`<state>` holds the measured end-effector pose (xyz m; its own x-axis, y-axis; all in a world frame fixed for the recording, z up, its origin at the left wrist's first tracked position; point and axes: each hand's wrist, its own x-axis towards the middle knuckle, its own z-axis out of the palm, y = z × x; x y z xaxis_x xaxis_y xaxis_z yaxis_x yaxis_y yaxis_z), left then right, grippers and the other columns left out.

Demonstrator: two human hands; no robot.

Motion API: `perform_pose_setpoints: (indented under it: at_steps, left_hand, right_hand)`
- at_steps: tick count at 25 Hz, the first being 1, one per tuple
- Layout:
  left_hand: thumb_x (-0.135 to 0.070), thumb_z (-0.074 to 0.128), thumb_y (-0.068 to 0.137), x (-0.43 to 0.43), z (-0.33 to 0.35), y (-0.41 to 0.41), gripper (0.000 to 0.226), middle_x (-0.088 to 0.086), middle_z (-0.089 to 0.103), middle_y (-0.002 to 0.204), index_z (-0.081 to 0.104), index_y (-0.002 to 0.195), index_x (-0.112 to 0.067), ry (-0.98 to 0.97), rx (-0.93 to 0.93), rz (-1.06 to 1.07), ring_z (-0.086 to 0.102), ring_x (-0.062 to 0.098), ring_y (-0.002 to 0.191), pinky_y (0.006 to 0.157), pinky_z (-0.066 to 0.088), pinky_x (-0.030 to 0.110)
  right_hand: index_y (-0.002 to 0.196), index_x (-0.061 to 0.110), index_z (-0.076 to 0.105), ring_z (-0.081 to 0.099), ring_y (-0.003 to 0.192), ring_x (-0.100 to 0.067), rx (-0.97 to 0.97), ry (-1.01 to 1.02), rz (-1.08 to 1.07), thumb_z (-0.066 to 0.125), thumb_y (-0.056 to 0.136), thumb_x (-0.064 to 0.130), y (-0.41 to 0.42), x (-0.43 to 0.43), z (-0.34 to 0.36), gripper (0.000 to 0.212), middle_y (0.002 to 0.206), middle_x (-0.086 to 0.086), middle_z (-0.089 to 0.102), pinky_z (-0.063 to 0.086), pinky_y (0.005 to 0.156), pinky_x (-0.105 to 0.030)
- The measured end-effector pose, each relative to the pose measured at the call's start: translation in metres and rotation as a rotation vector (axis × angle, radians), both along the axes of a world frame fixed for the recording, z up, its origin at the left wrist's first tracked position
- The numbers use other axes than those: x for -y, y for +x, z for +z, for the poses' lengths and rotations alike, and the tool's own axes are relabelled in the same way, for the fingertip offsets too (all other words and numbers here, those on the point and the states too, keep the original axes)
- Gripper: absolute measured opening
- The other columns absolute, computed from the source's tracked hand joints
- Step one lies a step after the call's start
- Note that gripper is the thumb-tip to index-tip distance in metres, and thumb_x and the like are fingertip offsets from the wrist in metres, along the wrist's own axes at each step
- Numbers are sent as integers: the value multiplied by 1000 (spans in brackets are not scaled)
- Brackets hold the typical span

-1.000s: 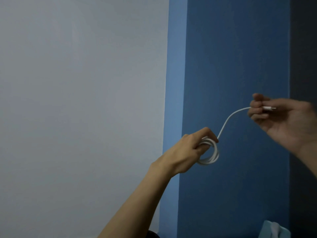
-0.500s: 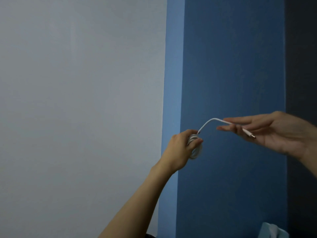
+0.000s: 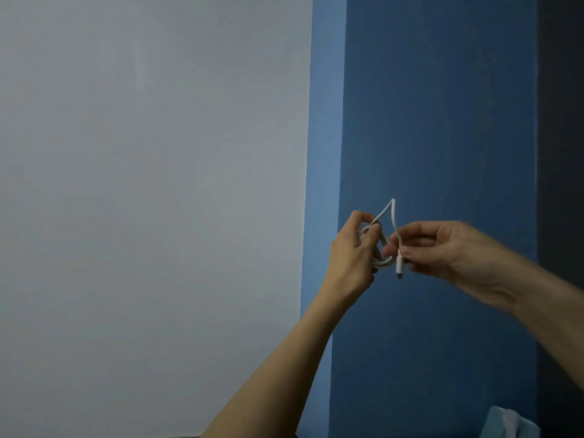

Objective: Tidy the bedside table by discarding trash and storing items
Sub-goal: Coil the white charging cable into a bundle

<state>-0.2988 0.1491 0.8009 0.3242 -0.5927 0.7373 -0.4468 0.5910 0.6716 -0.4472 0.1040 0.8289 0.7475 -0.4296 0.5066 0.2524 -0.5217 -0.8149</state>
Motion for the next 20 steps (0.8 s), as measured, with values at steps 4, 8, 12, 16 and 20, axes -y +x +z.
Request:
perform_pose_setpoints:
  at_steps: [4, 8, 12, 16, 20]
  left_hand:
    - [-21, 43, 99, 2, 1, -4, 10, 8, 50, 67, 49, 95, -14, -31, 7, 22, 42, 14, 45, 38, 37, 24]
    - [-26, 43, 99, 2, -4, -8, 12, 3, 48, 64, 48, 96, -15, 2, 17, -41, 39, 8, 41, 38, 34, 22]
    - [-26, 37, 101, 1, -7, -10, 11, -4, 42, 59, 42, 93, -22, 4, -21, -95, 34, 2, 35, 35, 27, 18]
    - [-26, 34, 102, -1, -18, -12, 6, -5, 50, 68, 38, 97, -23, -2, 63, -39, 40, 2, 41, 41, 30, 17]
    - [-22, 37, 102, -6, -21, -17, 8, -5, 53, 66, 41, 95, -19, -45, 38, -59, 43, -1, 40, 38, 30, 8]
  right_hand:
    - [74, 12, 67, 67, 67, -10, 181, -91, -129, 67, 75, 0, 13, -4, -4, 12, 66, 1, 72, 52, 62, -13]
    - [76, 18, 66, 68, 71, -7, 324, -293, -319, 63, 79, -2, 18, -9, -5, 21, 69, 3, 72, 54, 70, -14]
    - [74, 20, 63, 64, 73, -9, 376, -680, -606, 70, 73, 3, 21, -7, -16, 19, 74, 7, 67, 48, 66, -9]
    - [67, 13, 61, 49, 65, -12, 280, -991, -711, 74, 65, 1, 19, -1, -21, 18, 63, 3, 56, 40, 62, -9]
    - [70, 10, 54, 54, 63, -17, 251, -903, -782, 72, 66, 6, 25, -5, -28, 19, 68, -2, 57, 47, 62, -26]
